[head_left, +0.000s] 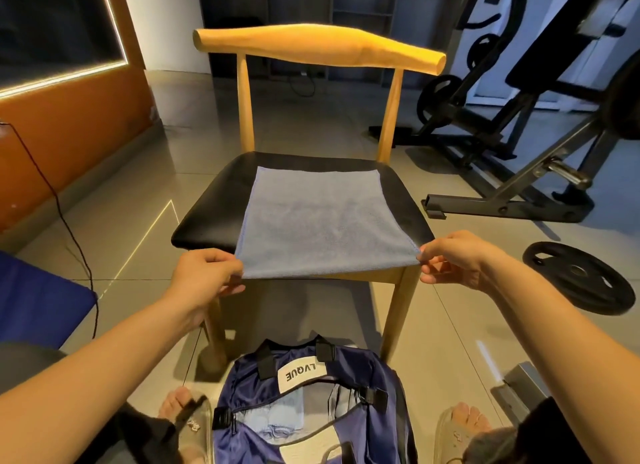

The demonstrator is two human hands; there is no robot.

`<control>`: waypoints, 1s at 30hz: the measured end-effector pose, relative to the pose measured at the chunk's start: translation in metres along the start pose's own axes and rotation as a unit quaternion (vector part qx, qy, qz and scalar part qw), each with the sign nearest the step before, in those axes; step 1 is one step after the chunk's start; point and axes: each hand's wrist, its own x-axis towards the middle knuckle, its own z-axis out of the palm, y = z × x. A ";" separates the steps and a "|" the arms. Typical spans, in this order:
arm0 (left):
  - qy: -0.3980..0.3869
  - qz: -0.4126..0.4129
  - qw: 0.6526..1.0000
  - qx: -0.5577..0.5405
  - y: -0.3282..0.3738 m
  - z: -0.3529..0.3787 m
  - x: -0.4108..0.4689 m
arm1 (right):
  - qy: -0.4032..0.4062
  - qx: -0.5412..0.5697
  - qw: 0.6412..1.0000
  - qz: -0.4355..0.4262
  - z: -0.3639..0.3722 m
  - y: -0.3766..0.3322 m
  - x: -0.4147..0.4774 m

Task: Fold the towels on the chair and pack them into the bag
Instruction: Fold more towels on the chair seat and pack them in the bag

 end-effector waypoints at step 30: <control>-0.045 0.151 0.961 0.227 0.026 -0.027 0.008 | -0.031 0.112 0.993 -0.007 0.000 -0.006 0.000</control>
